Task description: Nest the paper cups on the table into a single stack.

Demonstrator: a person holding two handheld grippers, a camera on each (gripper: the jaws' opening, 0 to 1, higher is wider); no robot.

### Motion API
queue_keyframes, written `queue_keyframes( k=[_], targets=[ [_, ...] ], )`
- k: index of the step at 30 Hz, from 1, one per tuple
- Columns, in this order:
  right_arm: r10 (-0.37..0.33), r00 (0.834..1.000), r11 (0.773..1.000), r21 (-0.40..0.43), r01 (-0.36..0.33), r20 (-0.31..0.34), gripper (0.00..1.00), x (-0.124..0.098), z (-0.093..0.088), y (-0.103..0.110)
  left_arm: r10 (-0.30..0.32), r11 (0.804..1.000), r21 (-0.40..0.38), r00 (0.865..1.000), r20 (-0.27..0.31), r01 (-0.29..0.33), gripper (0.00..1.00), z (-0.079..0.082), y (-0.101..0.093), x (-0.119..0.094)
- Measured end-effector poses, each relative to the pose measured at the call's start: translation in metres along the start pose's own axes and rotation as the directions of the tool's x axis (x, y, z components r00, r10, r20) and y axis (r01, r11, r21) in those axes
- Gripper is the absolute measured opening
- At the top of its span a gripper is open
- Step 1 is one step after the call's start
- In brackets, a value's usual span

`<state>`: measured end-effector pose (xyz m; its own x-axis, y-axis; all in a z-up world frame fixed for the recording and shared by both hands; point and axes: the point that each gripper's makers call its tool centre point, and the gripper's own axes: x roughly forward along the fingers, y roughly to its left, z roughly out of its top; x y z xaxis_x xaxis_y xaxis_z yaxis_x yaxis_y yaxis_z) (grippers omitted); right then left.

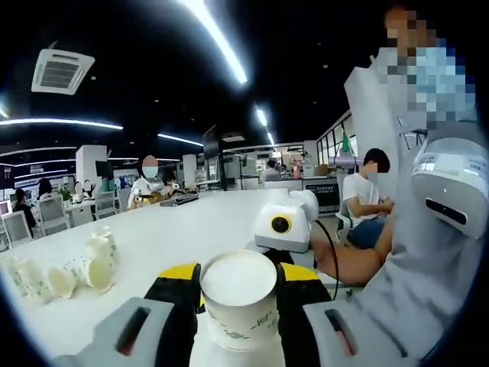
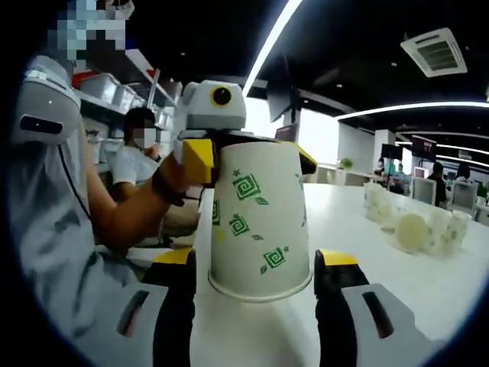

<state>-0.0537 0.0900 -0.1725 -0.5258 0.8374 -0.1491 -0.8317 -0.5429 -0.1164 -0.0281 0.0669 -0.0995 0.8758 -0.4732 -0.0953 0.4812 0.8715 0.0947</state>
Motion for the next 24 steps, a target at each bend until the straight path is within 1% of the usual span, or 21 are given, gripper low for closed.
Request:
queue_keyframes(
  k=[7, 10, 16, 24],
  targets=[
    [0.007, 1.0, 1.0, 0.002, -0.007, 0.019, 0.58, -0.005, 0.001, 0.0, -0.003, 1.0, -0.011, 1.0, 0.018, 0.003, 0.42, 0.001, 0.001, -0.001],
    [0.006, 1.0, 1.0, 0.0, -0.006, 0.025, 0.56, -0.008, 0.001, -0.001, -0.006, 1.0, -0.022, 0.999, 0.037, 0.007, 0.42, 0.004, 0.002, -0.002],
    [0.009, 0.998, 1.0, -0.006, -0.009, 0.055, 0.56, -0.011, 0.007, -0.001, -0.028, 0.998, -0.045, 0.996, 0.083, 0.032, 0.42, 0.011, -0.001, -0.001],
    [-0.005, 0.997, 1.0, -0.016, 0.006, 0.071, 0.55, -0.016, 0.01, -0.003, -0.028, 0.999, -0.042, 0.996, 0.089, 0.031, 0.42, 0.012, -0.001, -0.001]
  ],
)
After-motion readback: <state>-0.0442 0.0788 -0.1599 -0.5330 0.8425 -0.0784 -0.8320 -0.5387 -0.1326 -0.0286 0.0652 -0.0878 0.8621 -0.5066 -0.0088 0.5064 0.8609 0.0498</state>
